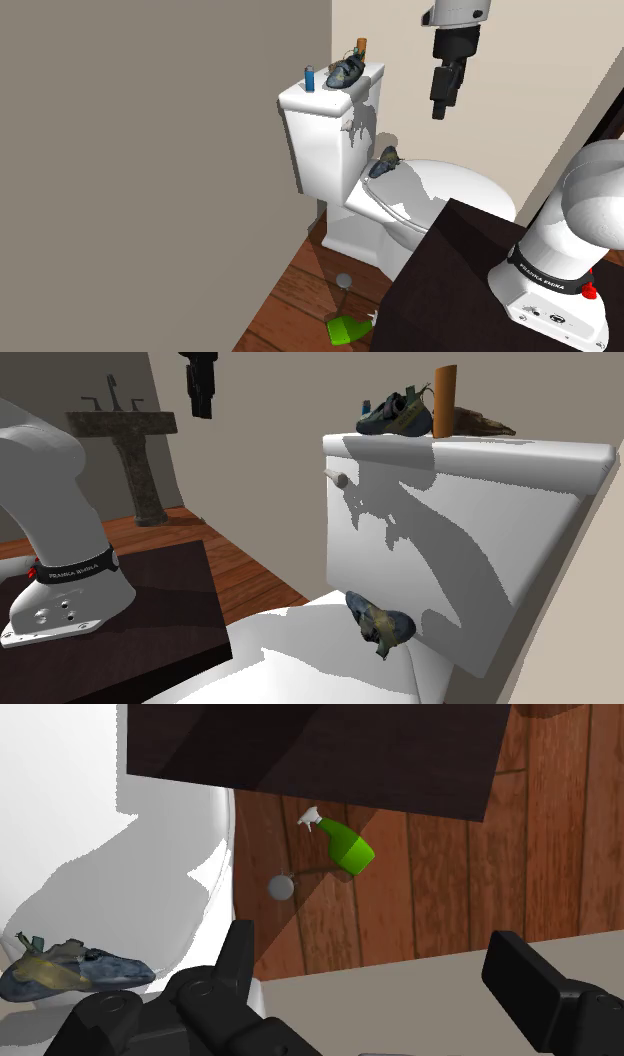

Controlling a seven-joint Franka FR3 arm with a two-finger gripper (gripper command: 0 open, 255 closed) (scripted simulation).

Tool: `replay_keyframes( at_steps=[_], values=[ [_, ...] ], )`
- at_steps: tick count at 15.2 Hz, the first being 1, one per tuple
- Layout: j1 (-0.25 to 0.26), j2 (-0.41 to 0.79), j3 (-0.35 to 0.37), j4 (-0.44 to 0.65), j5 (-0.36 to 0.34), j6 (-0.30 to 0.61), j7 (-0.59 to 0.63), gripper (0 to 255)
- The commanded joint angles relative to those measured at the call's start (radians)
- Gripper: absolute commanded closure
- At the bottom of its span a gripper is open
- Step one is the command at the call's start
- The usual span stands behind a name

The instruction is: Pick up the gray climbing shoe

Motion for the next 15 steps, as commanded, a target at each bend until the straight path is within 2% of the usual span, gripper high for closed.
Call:
replay_keyframes(
  at_steps=[1,8,15],
  values=[
    [0.0,0.0,0.0,0.0,0.0,0.0,0.0,0],
    [-0.036,-0.01,-0.138,-0.165,-0.105,0.213,-0.194,0],
    [-0.071,0.09,-0.297,-0.252,-0.196,0.463,-0.39,0]
  ],
)
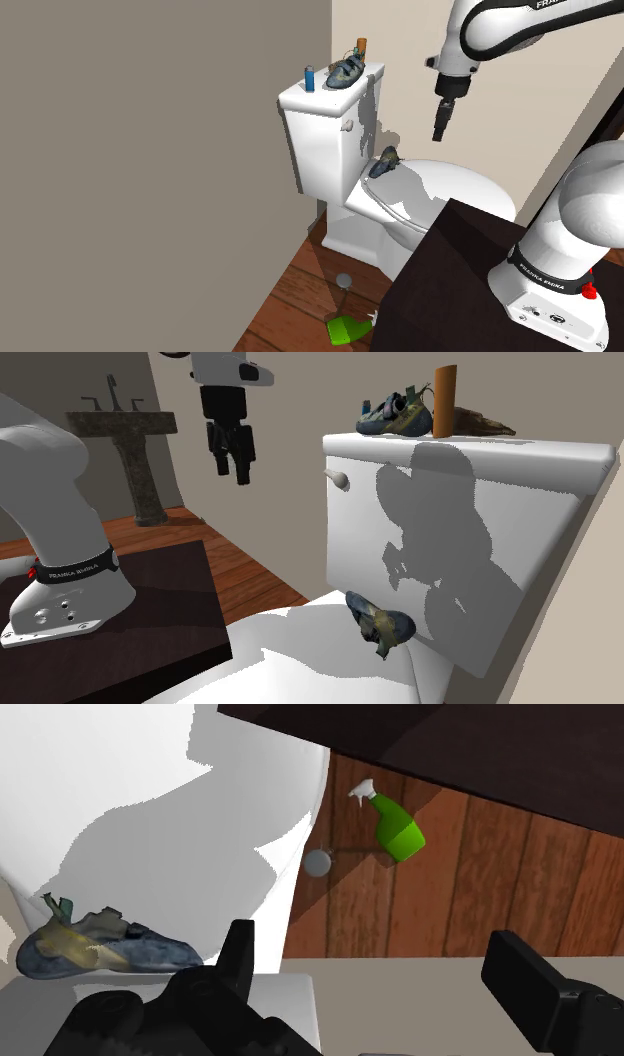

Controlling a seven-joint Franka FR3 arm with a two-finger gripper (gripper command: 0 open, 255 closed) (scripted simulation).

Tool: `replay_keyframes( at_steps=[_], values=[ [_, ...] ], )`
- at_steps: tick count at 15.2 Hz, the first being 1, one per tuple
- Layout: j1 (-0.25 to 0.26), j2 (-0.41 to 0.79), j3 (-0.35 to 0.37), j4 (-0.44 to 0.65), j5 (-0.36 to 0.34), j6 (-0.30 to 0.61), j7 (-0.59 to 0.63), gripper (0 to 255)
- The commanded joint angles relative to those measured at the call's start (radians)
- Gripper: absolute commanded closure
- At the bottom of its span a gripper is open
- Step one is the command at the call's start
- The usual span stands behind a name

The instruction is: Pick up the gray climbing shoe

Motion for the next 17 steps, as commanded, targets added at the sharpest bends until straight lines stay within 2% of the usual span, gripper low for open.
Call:
replay_keyframes(
  at_steps=[1,6,10,12,14,17],
  values=[
    [-0.008,0.037,-0.048,-0.021,-0.022,0.079,-0.06,0],
    [0.0,0.19,-0.177,-0.017,-0.036,0.272,-0.216,0],
    [0.041,0.345,-0.288,0.02,0.016,0.42,-0.371,0],
    [0.075,0.433,-0.347,0.049,0.078,0.486,-0.469,0],
    [0.116,0.53,-0.405,0.086,0.175,0.544,-0.589,0],
    [0.161,0.694,-0.46,0.16,0.4,0.598,-0.819,0]
  ],
)
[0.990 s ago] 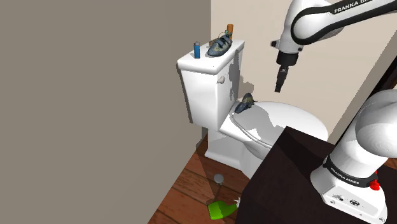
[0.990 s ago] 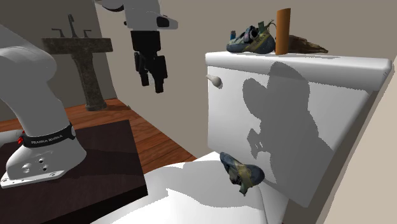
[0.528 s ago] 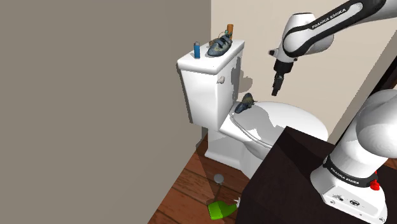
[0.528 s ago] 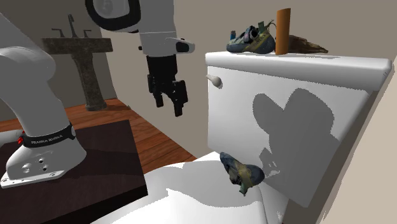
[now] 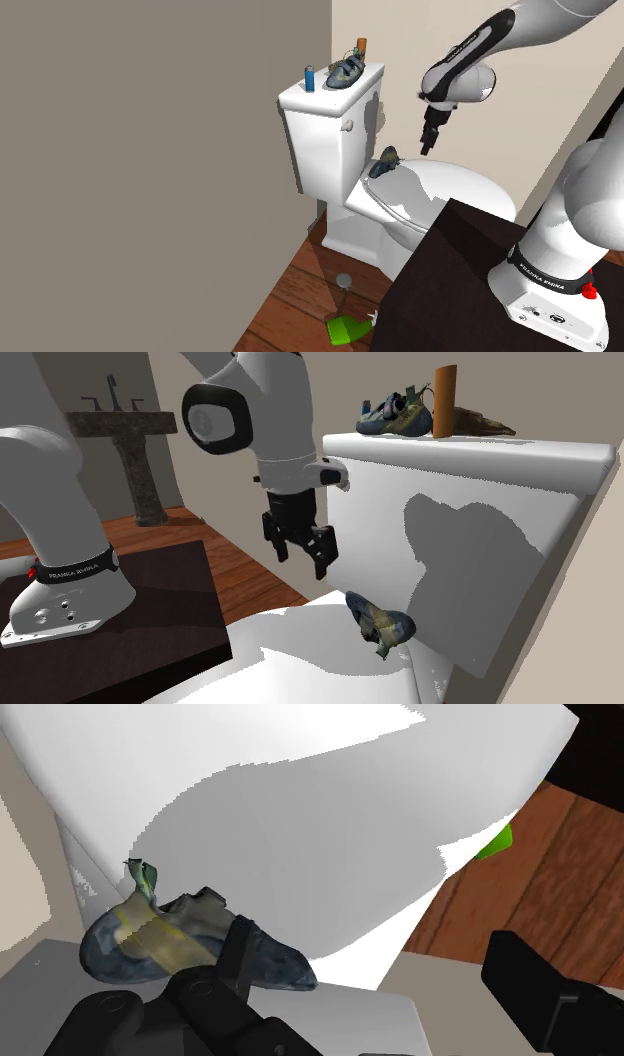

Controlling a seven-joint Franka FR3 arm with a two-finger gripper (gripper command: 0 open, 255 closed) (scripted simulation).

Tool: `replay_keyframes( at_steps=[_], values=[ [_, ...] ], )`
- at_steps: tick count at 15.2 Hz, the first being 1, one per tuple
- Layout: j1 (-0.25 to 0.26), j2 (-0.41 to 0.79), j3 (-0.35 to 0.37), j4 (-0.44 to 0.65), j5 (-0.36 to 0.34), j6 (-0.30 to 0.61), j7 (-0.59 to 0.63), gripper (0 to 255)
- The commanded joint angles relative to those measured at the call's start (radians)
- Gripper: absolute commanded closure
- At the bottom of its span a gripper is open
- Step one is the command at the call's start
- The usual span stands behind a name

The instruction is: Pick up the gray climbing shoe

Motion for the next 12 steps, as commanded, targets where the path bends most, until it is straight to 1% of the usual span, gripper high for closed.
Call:
replay_keyframes(
  at_steps=[1,2,3,4,6,9,12],
  values=[
    [0.011,0.111,-0.013,0.053,0.17,0.025,-0.164,0],
    [-0.001,0.167,-0.003,0.086,0.253,0.026,-0.244,0],
    [-0.027,0.221,0.019,0.121,0.327,0.025,-0.316,0],
    [-0.058,0.271,0.045,0.157,0.392,0.021,-0.38,0],
    [-0.127,0.362,0.103,0.232,0.493,0.012,-0.484,0],
    [-0.22,0.486,0.177,0.35,0.599,-0.006,-0.603,0],
    [-0.301,0.602,0.237,0.478,0.669,-0.029,-0.687,0]
  ],
)
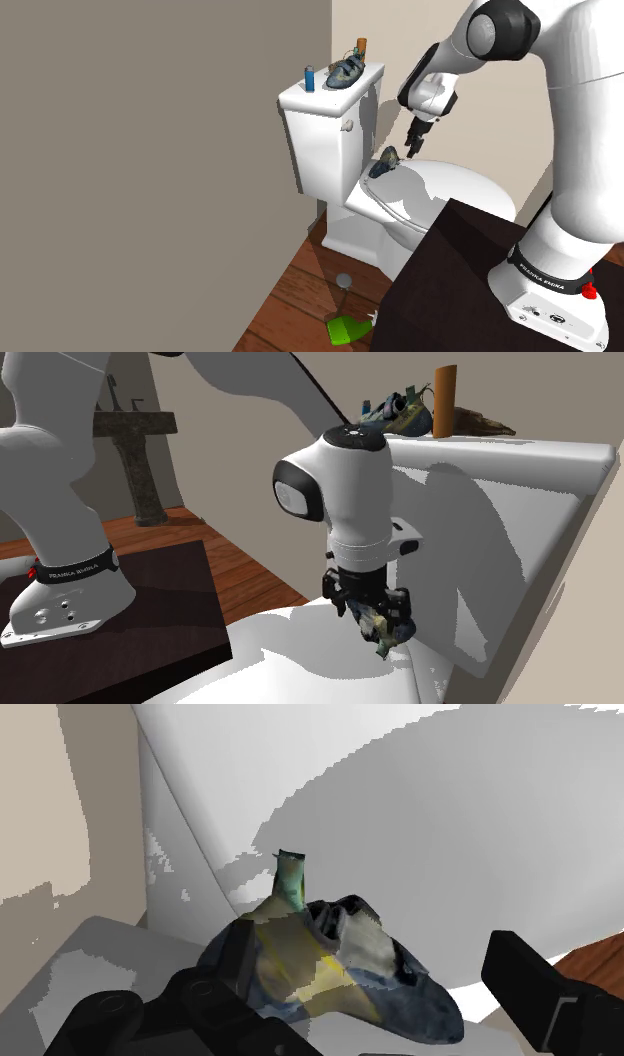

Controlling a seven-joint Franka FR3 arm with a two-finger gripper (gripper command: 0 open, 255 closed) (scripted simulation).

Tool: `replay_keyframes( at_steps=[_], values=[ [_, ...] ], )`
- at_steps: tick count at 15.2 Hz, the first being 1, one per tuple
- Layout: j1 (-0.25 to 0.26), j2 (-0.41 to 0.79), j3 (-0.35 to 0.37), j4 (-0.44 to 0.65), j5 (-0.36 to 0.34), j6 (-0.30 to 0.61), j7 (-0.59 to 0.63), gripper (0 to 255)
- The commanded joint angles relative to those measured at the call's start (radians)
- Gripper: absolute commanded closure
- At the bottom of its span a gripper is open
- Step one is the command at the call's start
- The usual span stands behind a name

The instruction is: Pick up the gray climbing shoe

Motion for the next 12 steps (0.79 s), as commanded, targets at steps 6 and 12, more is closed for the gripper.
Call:
replay_keyframes(
  at_steps=[6,12],
  values=[
    [-0.105,0.171,0.087,0.168,0.093,-0.006,-0.106,0],
    [-0.127,0.222,0.116,0.189,0.128,0.021,-0.136,0]
  ],
)
